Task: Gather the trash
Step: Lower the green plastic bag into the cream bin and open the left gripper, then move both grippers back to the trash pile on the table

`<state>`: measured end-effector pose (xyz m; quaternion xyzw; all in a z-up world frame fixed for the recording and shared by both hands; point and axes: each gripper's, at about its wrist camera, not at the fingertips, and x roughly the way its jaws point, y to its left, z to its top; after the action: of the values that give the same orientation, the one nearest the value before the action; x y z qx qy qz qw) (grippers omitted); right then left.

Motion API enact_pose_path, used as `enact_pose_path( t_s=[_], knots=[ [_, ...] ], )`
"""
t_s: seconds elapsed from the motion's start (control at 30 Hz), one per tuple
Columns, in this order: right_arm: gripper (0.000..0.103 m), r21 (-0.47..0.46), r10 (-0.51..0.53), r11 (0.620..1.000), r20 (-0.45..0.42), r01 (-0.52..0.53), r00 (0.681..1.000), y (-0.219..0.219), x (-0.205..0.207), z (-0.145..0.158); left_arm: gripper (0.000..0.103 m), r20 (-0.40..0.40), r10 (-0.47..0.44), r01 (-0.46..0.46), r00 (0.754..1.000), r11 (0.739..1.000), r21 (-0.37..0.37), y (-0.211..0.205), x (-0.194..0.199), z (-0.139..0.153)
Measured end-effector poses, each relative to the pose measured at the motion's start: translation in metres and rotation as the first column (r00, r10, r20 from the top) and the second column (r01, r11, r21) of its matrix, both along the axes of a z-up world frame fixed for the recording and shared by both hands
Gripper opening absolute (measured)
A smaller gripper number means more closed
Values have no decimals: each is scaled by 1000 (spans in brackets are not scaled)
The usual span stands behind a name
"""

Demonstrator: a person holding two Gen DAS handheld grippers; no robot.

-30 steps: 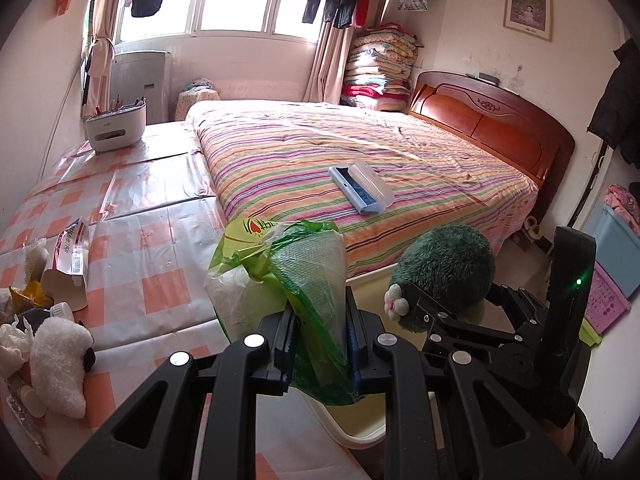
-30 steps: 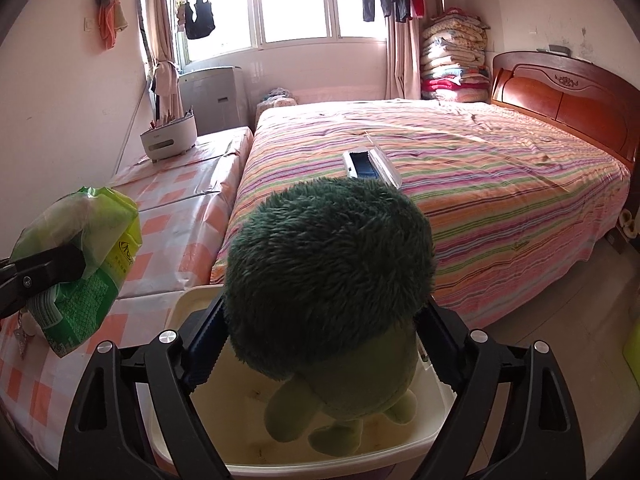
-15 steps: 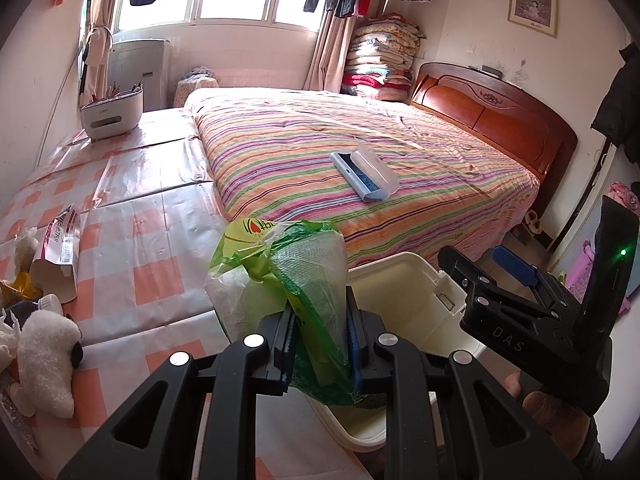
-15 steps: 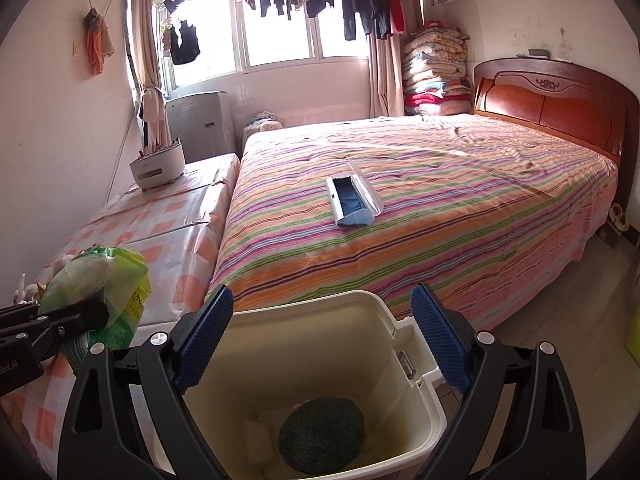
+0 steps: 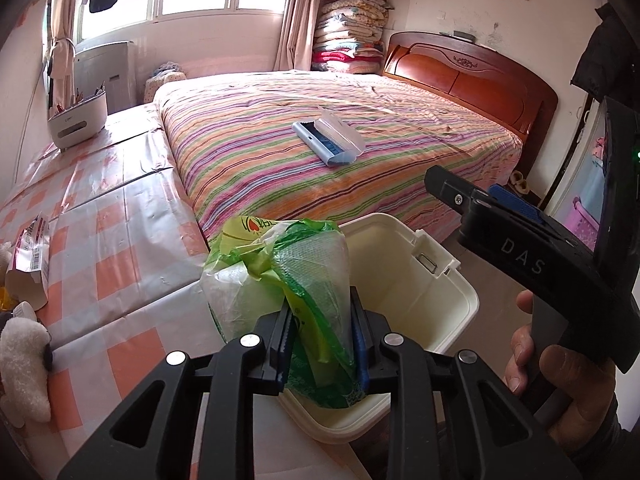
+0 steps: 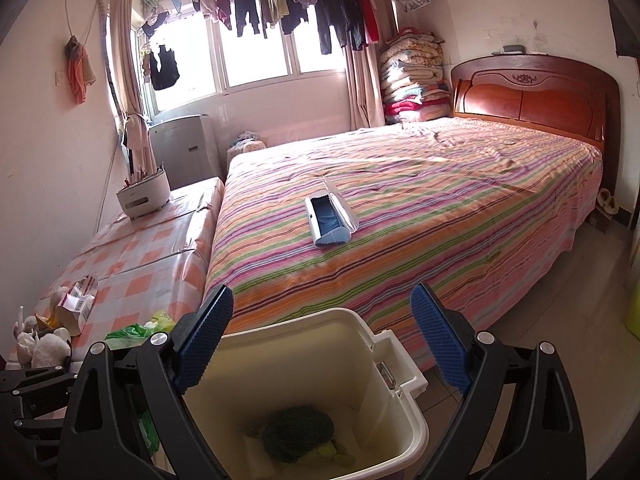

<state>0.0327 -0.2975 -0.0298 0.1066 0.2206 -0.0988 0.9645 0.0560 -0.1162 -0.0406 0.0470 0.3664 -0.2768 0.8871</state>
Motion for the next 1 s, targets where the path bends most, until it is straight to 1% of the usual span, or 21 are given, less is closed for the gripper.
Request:
enact_pose_path(
  t_s=[0.03, 0.1, 0.27, 0.33, 0.37, 0.4, 0.43, 0.47, 0.7, 1.0],
  knots=[
    [89, 3, -1, 1000, 2, 1, 1000, -1, 0, 0, 31, -3, 1, -1, 1000, 1000, -3, 0, 0, 0],
    [89, 2, -5, 1000, 4, 5, 1000, -1, -1, 1, 35, -4, 1, -1, 1000, 1000, -5, 0, 0, 0],
    [89, 6, -11, 1000, 7, 11, 1000, -3, -2, 1, 51, 18, 2, -2, 1000, 1000, 7, -3, -4, 2],
    [89, 8, -12, 1000, 7, 12, 1000, -3, -2, 2, 63, 29, 7, -7, 1000, 1000, 11, -3, -5, 3],
    [89, 8, -13, 1000, 6, 12, 1000, -3, -2, 2, 64, 37, 12, -13, 999, 1000, 10, -2, -5, 4],
    [89, 9, -13, 1000, 6, 13, 1000, -3, -1, 2, 67, 45, 18, -19, 999, 1000, 8, -1, -6, 5],
    [89, 11, -13, 1000, 6, 13, 1000, -2, -2, 2, 72, 49, 25, -25, 998, 1000, 7, 0, -6, 7],
    [89, 12, -14, 1000, 6, 14, 1000, -2, -1, 2, 74, 53, 31, -32, 998, 999, 7, 1, -6, 9],
    [89, 13, 8, 1000, 2, -8, 1000, 7, 3, 3, 75, 108, 101, -104, 989, 994, 18, 22, -5, 23],
    [89, 9, 86, 996, -14, -86, 996, 40, 17, 3, 75, 115, 220, -222, 969, 975, 6, 67, 3, 35]
  ],
)
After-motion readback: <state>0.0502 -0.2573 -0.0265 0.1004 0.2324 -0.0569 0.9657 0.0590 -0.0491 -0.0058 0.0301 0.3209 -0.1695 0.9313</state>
